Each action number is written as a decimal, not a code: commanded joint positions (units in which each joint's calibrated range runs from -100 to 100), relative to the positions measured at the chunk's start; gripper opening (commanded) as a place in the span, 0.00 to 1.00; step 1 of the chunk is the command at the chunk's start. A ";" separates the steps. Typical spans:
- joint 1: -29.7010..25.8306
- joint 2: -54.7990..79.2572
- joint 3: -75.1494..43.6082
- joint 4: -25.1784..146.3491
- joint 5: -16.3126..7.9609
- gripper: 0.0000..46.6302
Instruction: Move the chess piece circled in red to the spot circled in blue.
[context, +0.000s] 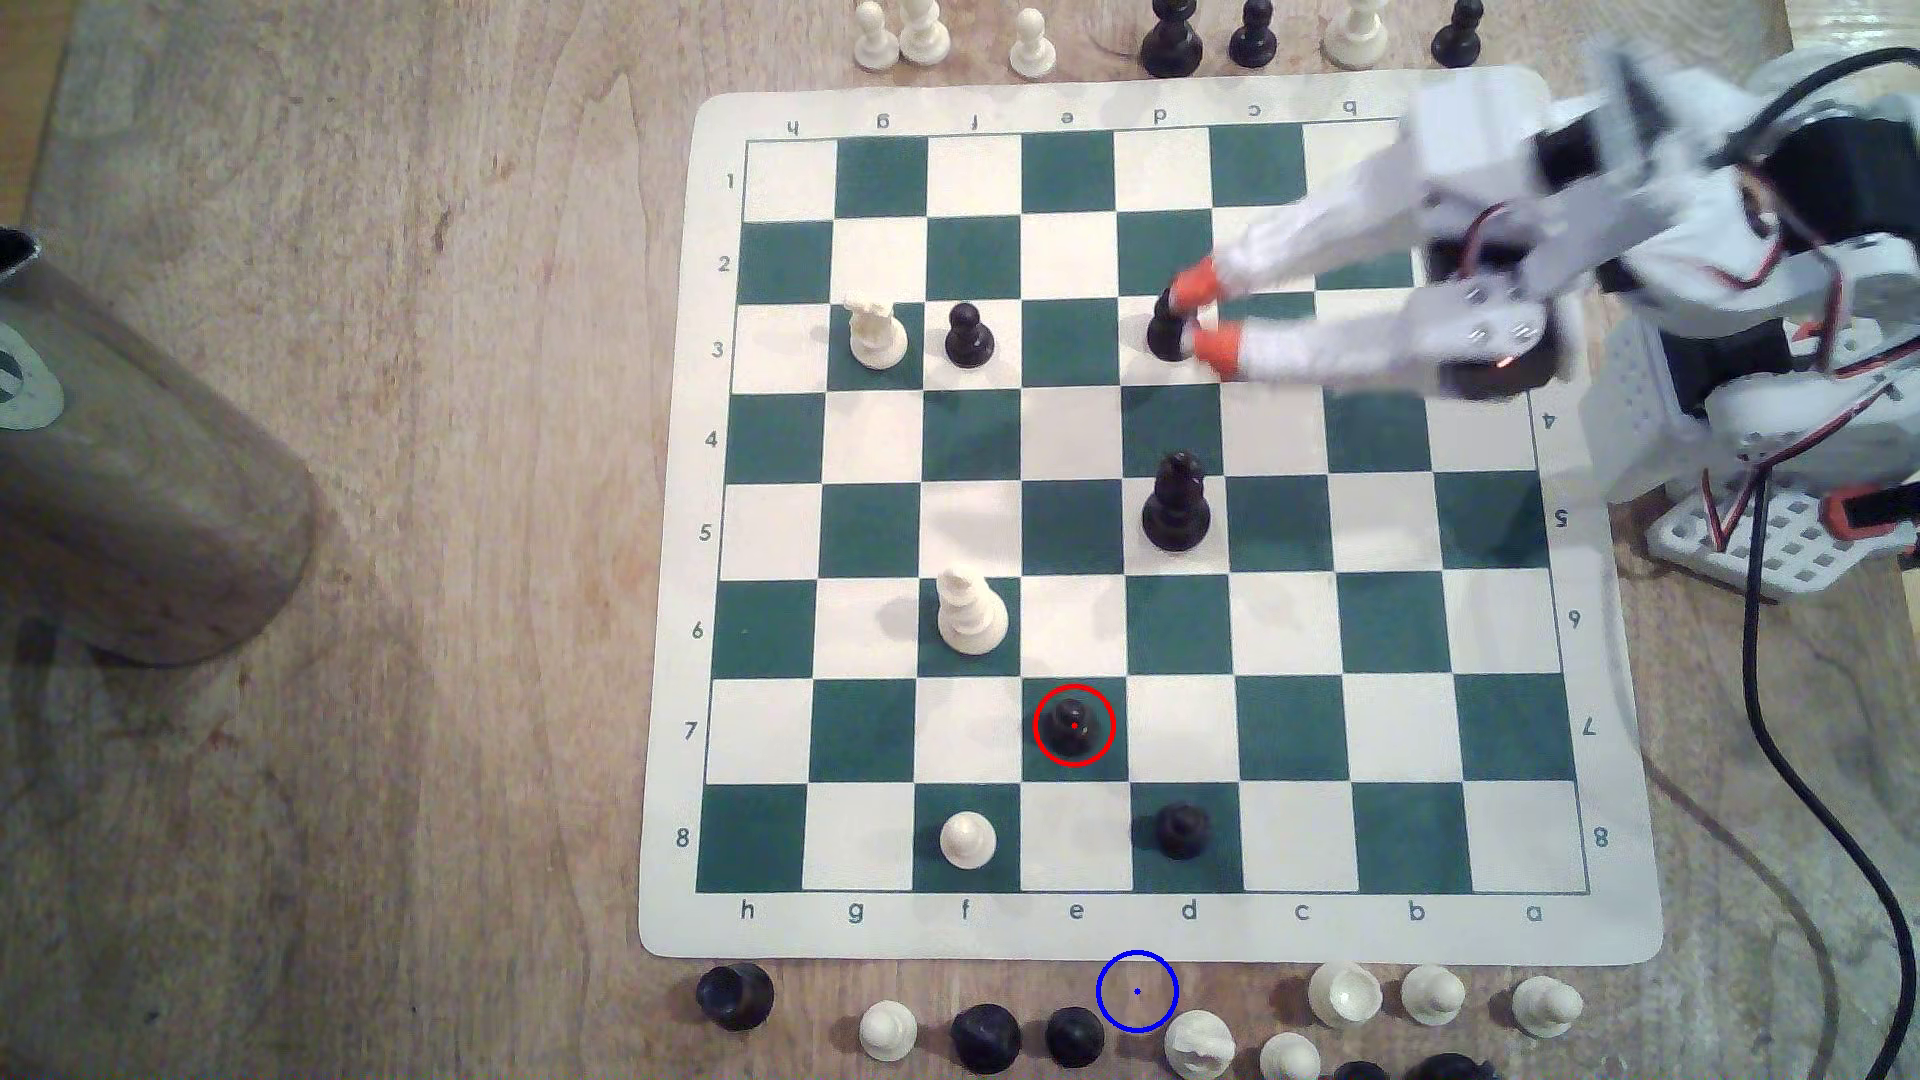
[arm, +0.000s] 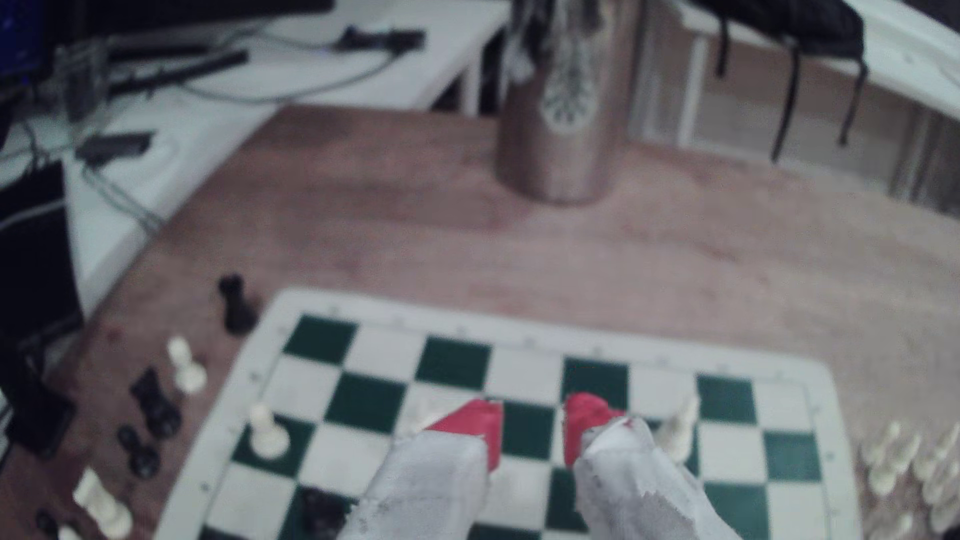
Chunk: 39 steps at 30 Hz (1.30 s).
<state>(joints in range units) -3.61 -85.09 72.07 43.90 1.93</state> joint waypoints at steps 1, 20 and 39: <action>-1.51 13.44 -17.68 13.43 -0.20 0.21; -14.26 29.65 -29.01 22.43 -8.01 0.30; -15.43 51.81 -28.74 2.21 -10.21 0.29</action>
<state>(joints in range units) -19.03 -37.24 48.40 49.40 -8.13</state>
